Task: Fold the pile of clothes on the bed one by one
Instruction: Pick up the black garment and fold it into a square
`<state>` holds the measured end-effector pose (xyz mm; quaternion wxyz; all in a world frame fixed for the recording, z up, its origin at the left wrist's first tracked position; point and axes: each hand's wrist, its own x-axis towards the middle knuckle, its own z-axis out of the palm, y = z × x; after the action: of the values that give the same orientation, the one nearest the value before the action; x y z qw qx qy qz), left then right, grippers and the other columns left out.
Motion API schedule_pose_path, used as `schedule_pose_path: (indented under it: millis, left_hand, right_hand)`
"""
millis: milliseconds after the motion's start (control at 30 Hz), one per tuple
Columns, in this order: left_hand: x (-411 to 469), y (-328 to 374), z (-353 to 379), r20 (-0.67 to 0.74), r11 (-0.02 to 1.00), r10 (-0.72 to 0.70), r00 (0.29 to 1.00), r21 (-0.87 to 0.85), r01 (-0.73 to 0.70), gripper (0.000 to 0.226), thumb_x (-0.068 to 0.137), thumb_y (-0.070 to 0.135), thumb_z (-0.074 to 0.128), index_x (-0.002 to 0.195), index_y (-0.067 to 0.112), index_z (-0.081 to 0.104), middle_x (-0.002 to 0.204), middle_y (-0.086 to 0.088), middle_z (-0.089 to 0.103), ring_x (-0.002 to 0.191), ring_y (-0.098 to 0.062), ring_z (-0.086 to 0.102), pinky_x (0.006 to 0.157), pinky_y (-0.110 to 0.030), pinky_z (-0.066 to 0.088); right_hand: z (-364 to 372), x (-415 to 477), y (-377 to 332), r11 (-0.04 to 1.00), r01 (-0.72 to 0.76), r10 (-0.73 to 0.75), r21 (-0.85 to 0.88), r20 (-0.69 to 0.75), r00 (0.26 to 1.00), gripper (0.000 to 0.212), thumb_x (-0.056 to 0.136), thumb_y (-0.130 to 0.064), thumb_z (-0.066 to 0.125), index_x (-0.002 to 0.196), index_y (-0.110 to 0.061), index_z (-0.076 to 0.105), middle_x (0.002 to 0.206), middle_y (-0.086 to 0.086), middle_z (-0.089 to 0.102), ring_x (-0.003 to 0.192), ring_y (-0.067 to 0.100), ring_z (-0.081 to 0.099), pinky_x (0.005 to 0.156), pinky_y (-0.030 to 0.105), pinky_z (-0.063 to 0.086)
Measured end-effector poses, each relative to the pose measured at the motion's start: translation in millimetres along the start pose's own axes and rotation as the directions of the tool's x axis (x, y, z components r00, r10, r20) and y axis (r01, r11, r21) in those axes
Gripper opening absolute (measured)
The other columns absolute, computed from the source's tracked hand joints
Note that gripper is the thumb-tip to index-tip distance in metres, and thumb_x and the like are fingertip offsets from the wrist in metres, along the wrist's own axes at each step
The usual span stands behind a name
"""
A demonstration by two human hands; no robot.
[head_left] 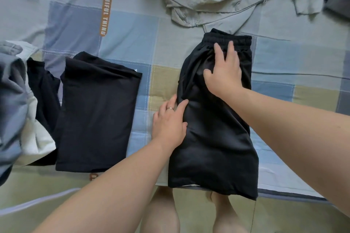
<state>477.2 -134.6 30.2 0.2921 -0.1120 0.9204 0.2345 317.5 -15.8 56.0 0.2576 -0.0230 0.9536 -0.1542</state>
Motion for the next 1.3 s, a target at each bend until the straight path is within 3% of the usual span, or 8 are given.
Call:
schedule_pose_path:
  millis: [133, 267, 367, 533, 800, 967, 1067, 1300]
  left_hand:
    - [-0.2, -14.7, -4.9, 0.004, 0.999, 0.042, 0.999, 0.012, -0.042, 0.072, 0.096, 0.035, 0.062, 0.156, 0.036, 0.022, 0.165, 0.006, 0.018, 0.146, -0.022, 0.024, 0.111, -0.042, 0.033]
    - [-6.7, -26.0, -7.4, 0.005, 0.999, 0.022, 1.000, -0.046, -0.022, 0.075, 0.095, 0.036, 0.063, 0.157, 0.030, 0.021, 0.153, 0.002, 0.039, 0.133, -0.025, 0.041, 0.106, -0.042, 0.040]
    - [-19.3, -26.5, -4.3, 0.091, 0.908, -0.169, 0.981, -0.373, 0.191, 0.081, 0.091, 0.041, 0.069, 0.155, 0.022, 0.022, 0.131, 0.001, 0.058, 0.114, -0.023, 0.058, 0.096, -0.038, 0.048]
    - [-51.3, -23.6, 31.2, 0.233, 0.795, -0.267, 0.935, -0.495, 0.350, 0.066, 0.081, 0.046, 0.080, 0.130, 0.020, 0.045, 0.100, 0.006, 0.065, 0.101, -0.018, 0.064, 0.088, -0.034, 0.050]
    - [-111.3, 4.5, 112.2, 0.105, 0.650, -0.371, 0.923, -0.681, 0.339, 0.043, 0.089, 0.030, 0.074, 0.128, 0.014, 0.065, 0.121, -0.003, 0.070, 0.111, -0.022, 0.064, 0.086, -0.027, 0.044]
    - [-150.8, 11.1, 132.8, 0.156, 0.477, -0.468, 0.870, -0.784, 0.397, 0.015, 0.093, 0.030, 0.069, 0.103, 0.019, 0.069, 0.108, -0.007, 0.072, 0.099, -0.032, 0.069, 0.090, -0.049, 0.058]
    - [-177.9, 17.3, 132.6, 0.207, 0.443, -0.500, 0.841, -0.773, 0.454, 0.020, 0.095, 0.025, 0.067, 0.111, 0.014, 0.067, 0.111, -0.010, 0.071, 0.098, -0.034, 0.069, 0.086, -0.052, 0.060]
    - [-256.7, 35.9, 112.8, 0.470, 0.288, -0.521, 0.713, -0.689, 0.665, 0.017, 0.095, 0.021, 0.069, 0.107, 0.012, 0.060, 0.095, -0.004, 0.065, 0.079, -0.022, 0.065, 0.072, -0.036, 0.059]
  right_hand:
    - [-7.1, 0.8, -8.5, 0.991, 0.086, -0.117, 0.098, 0.369, 0.922, 0.054, 0.100, -0.030, 0.053, 0.152, -0.025, 0.041, 0.167, 0.000, 0.020, 0.154, 0.022, 0.013, 0.125, 0.043, 0.015]
    - [-9.9, -25.9, 2.7, 0.923, 0.078, -0.155, 0.376, 0.179, 0.971, 0.031, 0.098, -0.025, 0.055, 0.127, -0.026, 0.066, 0.128, -0.011, 0.066, 0.123, 0.007, 0.057, 0.110, 0.030, 0.042]
    - [8.6, -51.1, 38.9, 0.890, -0.090, 0.112, 0.447, -0.024, 0.993, 0.043, 0.094, -0.031, 0.059, 0.136, -0.024, 0.055, 0.137, -0.002, 0.056, 0.128, 0.015, 0.051, 0.111, 0.033, 0.039]
    - [50.0, -115.3, 119.2, 0.791, -0.502, 0.497, 0.351, 0.110, 0.860, 0.085, 0.084, -0.047, 0.072, 0.154, -0.020, 0.030, 0.155, 0.007, 0.033, 0.142, 0.034, 0.031, 0.118, 0.046, 0.028]
    - [90.2, -204.0, 199.1, 0.705, -0.512, 0.385, 0.490, 0.342, 0.857, 0.050, 0.080, -0.035, 0.083, 0.120, -0.017, 0.060, 0.115, 0.004, 0.067, 0.101, 0.024, 0.064, 0.086, 0.035, 0.051]
    - [91.5, -251.0, 219.1, 0.495, -0.626, 0.391, 0.603, 0.489, 0.780, 0.030, 0.088, -0.029, 0.076, 0.113, -0.019, 0.065, 0.109, 0.006, 0.071, 0.091, 0.027, 0.068, 0.074, 0.042, 0.060]
    - [84.4, -284.0, 227.3, 0.532, -0.635, 0.383, 0.560, 0.510, 0.770, 0.024, 0.090, -0.026, 0.074, 0.110, -0.017, 0.064, 0.099, 0.008, 0.067, 0.071, 0.028, 0.058, 0.045, 0.028, 0.043]
    - [55.7, -358.7, 231.9, 0.428, -0.714, 0.400, 0.554, 0.592, 0.699, 0.008, 0.091, -0.014, 0.070, 0.094, -0.016, 0.063, 0.083, 0.009, 0.059, 0.056, 0.020, 0.041, 0.043, 0.023, 0.026]
